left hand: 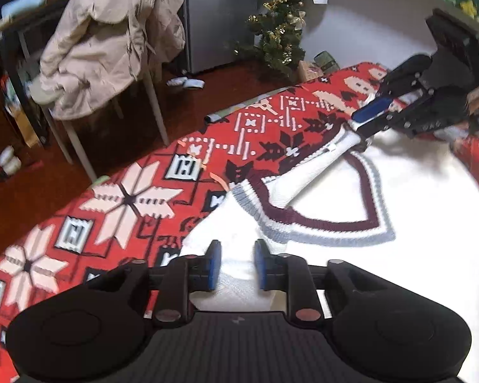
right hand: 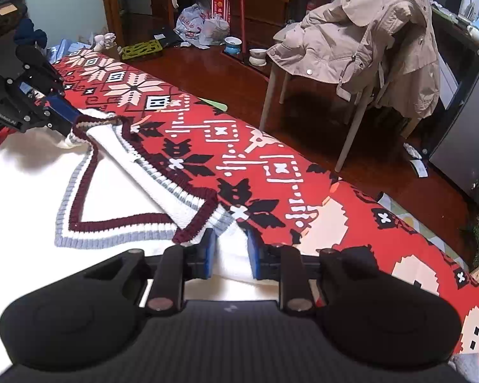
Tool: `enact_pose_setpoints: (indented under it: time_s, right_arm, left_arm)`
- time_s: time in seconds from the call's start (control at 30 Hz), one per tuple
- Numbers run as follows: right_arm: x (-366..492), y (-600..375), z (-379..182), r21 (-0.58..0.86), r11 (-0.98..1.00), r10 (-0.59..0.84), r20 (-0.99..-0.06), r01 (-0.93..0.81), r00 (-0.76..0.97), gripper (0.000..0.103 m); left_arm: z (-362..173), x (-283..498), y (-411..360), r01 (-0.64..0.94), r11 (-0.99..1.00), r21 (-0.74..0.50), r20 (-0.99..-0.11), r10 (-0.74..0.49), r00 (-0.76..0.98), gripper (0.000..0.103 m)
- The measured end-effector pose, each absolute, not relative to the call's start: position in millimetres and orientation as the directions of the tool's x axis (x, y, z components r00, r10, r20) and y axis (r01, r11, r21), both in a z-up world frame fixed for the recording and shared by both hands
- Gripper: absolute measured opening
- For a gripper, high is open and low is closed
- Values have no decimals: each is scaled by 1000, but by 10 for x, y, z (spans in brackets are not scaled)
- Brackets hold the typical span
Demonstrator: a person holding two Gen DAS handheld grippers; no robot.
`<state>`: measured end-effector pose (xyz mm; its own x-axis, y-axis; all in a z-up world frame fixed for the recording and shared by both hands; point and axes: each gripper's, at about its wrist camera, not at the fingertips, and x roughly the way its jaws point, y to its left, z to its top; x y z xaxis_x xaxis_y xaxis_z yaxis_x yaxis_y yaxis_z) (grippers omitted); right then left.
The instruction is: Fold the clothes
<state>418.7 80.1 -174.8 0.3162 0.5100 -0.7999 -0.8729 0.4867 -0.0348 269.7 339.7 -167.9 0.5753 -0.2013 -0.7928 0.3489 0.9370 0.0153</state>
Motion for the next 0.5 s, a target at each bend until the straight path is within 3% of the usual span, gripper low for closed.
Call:
enact_pose_setpoints:
  time_s: [0.17,0.5]
  right_arm:
    - [4169,810,-1753,-42,494,506,-798,-869,326,25]
    - [4300,818,-1749,23,505,509,-815,-863,276,26]
  left_arm:
    - [-1706,2768,3323,313,937,157,-760,-87,644,50]
    - [-1723,3159,3550,314,948,-52,-831,-215,512,49]
